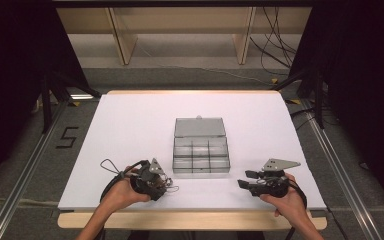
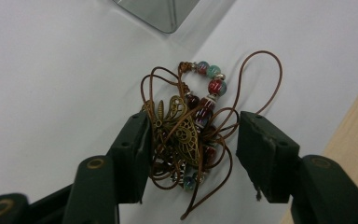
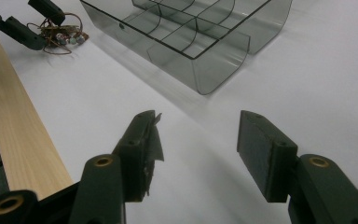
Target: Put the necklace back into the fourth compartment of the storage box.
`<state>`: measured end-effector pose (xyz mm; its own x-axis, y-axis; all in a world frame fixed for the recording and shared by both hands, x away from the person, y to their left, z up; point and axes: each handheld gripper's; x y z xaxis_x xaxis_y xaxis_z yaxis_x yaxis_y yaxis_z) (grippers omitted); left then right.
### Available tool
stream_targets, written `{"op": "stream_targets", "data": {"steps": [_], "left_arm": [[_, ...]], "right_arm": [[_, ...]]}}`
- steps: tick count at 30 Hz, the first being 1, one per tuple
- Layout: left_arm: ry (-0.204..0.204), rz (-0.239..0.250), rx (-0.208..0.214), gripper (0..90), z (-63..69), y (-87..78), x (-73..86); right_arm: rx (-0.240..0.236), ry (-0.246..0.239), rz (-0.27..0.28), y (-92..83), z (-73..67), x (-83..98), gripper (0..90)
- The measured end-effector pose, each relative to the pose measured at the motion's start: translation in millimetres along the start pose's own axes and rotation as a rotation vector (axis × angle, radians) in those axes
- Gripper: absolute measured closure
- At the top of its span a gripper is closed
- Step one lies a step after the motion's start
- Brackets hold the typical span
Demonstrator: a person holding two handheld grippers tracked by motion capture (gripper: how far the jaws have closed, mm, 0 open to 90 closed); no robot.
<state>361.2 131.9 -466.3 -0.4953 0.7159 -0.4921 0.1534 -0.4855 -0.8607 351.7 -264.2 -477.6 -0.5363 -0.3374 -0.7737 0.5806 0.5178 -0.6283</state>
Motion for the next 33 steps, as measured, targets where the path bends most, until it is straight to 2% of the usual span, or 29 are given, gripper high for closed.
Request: {"op": "stream_targets", "data": {"steps": [2, 4, 5, 6, 10, 13, 17, 19, 20, 21, 26, 29, 30, 33], "left_arm": [[0.018, -0.014, -0.001, 42.0, -0.1, 0.1, -0.5], [0.018, -0.017, 0.0, 38.4, -0.9, 0.6, -1.6], [0.001, -0.01, -0.008, 37.1, -0.8, 2.1, -1.5], [0.013, -0.017, -0.014, 37.1, -1.6, 1.8, -1.7], [0.011, -0.028, -0.012, 37.9, -5.7, 4.3, -0.3], [-0.015, -0.027, -0.006, 43.4, -8.2, 2.0, -0.3], [-0.024, -0.029, -0.004, 47.4, -9.4, 1.2, -1.0], [0.005, -0.048, -0.016, 50.6, -11.6, 0.1, -2.8], [-0.01, -0.022, -0.024, 53.0, -11.0, 1.4, -3.0], [-0.009, -0.017, -0.032, 55.8, -11.8, 0.7, -3.3], [-0.031, -0.004, -0.036, 66.1, -16.7, -4.1, -2.6], [-0.031, 0.002, -0.032, 72.6, -19.1, -7.2, -2.2], [-0.029, 0.005, -0.043, 74.4, -19.4, -7.5, -2.3], [-0.028, 0.006, -0.049, 75.7, -19.5, -7.1, -2.7]], "right_arm": [[0.004, -0.018, 0.009, 0.5, 1.6, -0.3, 48.4], [0.004, -0.019, 0.008, 0.6, 1.6, -0.3, 48.4], [0.003, -0.018, 0.008, 0.7, 1.7, -0.3, 48.4], [0.003, -0.018, 0.008, 0.7, 1.7, -0.2, 48.4], [0.001, -0.016, 0.008, 0.4, 0.9, -0.4, 48.4], [0.003, -0.019, 0.007, 0.7, 0.9, -0.4, 48.4], [0.006, -0.02, 0.005, 0.6, 0.6, -0.4, 48.4], [0.009, -0.023, 0.006, 0.7, 0.7, -0.3, 48.4], [0.009, -0.022, 0.006, 0.6, 0.6, -0.3, 48.4], [0.009, -0.021, 0.005, 0.5, 0.6, -0.4, 48.4], [0.004, -0.018, 0.009, 0.6, 1.9, -0.2, 48.4], [0.004, -0.019, 0.008, 0.7, 1.7, -0.2, 48.4], [0.01, -0.02, 0.006, 0.5, 1.5, -0.3, 48.4], [0.014, -0.024, 0.01, 0.7, 1.6, -0.3, 48.4]]}}
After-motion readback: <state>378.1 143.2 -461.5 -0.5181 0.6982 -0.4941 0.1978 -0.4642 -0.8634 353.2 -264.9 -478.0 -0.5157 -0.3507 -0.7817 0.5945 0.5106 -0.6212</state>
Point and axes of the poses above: each handheld gripper's, and its own axes: y roughly forward along the jaws, x roughly out of its underside, z roughly to its right, and after that the axes turned 12 degrees about x, right-handed
